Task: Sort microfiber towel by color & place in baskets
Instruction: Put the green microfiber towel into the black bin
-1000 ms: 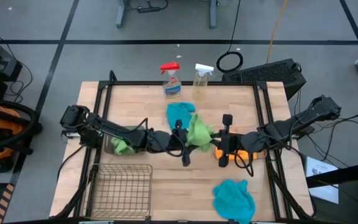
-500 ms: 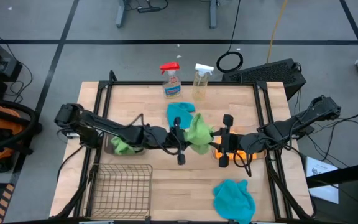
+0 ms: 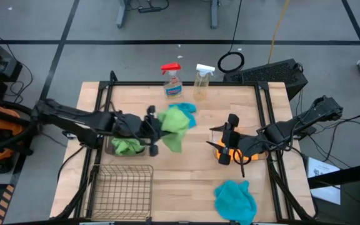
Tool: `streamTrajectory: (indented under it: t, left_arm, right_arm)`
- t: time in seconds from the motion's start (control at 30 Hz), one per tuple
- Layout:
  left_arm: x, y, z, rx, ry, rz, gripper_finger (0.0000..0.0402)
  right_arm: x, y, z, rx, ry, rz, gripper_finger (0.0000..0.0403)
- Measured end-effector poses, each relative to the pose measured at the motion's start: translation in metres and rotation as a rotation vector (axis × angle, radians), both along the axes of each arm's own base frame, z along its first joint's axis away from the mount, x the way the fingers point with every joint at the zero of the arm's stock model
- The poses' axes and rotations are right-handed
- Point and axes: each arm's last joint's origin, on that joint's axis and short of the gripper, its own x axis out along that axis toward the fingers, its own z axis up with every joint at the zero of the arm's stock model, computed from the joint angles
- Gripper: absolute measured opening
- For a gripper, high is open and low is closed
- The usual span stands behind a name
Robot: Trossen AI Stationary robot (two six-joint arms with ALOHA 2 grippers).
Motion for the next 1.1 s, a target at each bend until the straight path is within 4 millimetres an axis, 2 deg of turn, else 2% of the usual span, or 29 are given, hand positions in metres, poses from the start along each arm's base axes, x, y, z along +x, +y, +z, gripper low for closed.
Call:
streamTrajectory:
  t: [0.17,0.33,0.63,0.77,1.1]
  left_arm:
    - [-0.032,0.003,0.012,-0.006,0.047,0.037,0.0007]
    - [-0.067,0.004,0.02,-0.088,0.083,0.055,0.0007]
    - [-0.124,0.005,0.017,-0.123,0.252,0.091,0.0007]
    - [-0.138,0.006,0.01,-0.128,0.375,0.051,0.0007]
    - [-0.151,0.01,-0.003,-0.008,0.587,-0.002,0.0008]
  right_arm:
    - [0.007,0.003,-0.007,0.028,0.012,-0.016,0.0235]
    - [0.019,0.01,-0.022,0.009,0.058,-0.017,0.0235]
    - [0.044,0.021,-0.043,-0.018,0.058,0.001,0.0235]
    - [0.053,0.025,-0.051,-0.026,0.055,0.005,0.0235]
    - [0.062,0.03,-0.06,-0.034,0.052,0.012,0.0235]
